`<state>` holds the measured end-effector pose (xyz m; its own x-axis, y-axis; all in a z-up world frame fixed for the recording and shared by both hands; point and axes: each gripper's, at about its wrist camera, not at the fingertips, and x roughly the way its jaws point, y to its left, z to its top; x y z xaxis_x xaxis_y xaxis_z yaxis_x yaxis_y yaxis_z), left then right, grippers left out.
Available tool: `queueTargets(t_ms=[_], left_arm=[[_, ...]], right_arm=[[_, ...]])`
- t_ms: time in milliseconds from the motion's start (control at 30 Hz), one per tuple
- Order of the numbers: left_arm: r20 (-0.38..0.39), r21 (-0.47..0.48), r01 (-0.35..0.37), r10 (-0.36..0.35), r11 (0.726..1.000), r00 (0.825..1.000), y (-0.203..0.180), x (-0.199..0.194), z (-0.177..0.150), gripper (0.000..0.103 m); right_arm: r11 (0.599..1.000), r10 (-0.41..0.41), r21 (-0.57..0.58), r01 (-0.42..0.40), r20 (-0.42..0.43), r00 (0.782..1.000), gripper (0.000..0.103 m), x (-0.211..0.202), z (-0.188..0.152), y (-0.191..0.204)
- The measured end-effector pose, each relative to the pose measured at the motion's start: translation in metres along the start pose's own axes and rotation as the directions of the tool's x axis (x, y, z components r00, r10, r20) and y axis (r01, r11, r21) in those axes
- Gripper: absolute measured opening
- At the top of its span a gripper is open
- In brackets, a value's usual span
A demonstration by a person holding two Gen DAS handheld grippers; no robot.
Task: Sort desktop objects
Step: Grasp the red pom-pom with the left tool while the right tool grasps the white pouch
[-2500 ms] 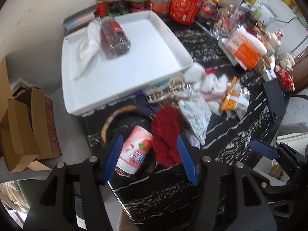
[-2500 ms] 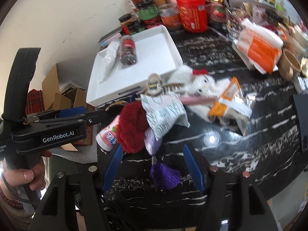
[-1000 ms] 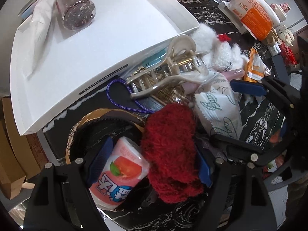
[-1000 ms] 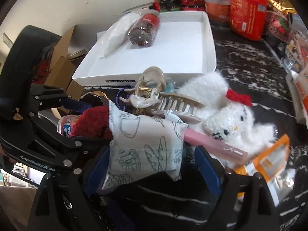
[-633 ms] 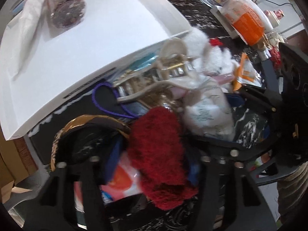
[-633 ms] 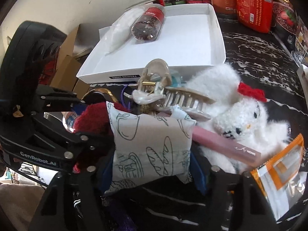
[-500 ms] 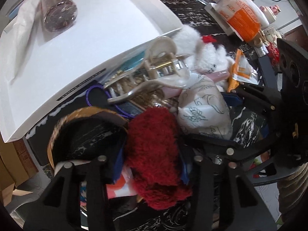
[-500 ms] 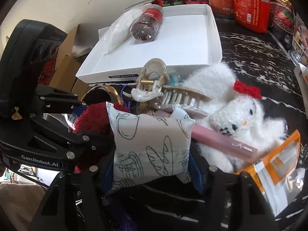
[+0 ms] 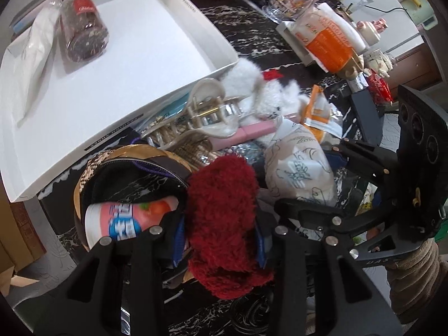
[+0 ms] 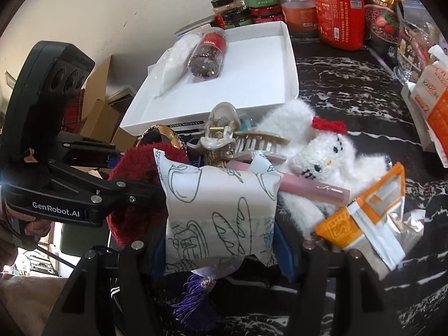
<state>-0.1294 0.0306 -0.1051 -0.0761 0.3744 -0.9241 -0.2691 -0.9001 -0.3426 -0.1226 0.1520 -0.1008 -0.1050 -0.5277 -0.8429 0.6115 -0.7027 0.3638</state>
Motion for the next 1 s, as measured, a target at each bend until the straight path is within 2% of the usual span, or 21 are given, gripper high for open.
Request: queueTargets(t_ms=[433, 833, 1000], left_arm=[[0.031, 0.012, 0.034, -0.034, 0.999, 0.999, -0.011, -0.028, -0.005, 0.038], [-0.036, 0.051, -0.027, 0.029, 0.998, 0.999, -0.018, -0.023, -0.016, 0.048], [-0.048, 0.049, -0.009, 0.012, 0.999, 0.999, -0.02, -0.02, -0.027, 0.048]], right_arm=[[0.999, -0.015, 0.047, 0.013, 0.042, 0.999, 0.064, -0.032, -0.011, 0.011], [0.998, -0.014, 0.056, 0.011, 0.047, 0.999, 0.064, -0.032, -0.017, 0.02], [0.998, -0.021, 0.053, 0.019, 0.043, 0.999, 0.064, -0.033, -0.019, 0.022]])
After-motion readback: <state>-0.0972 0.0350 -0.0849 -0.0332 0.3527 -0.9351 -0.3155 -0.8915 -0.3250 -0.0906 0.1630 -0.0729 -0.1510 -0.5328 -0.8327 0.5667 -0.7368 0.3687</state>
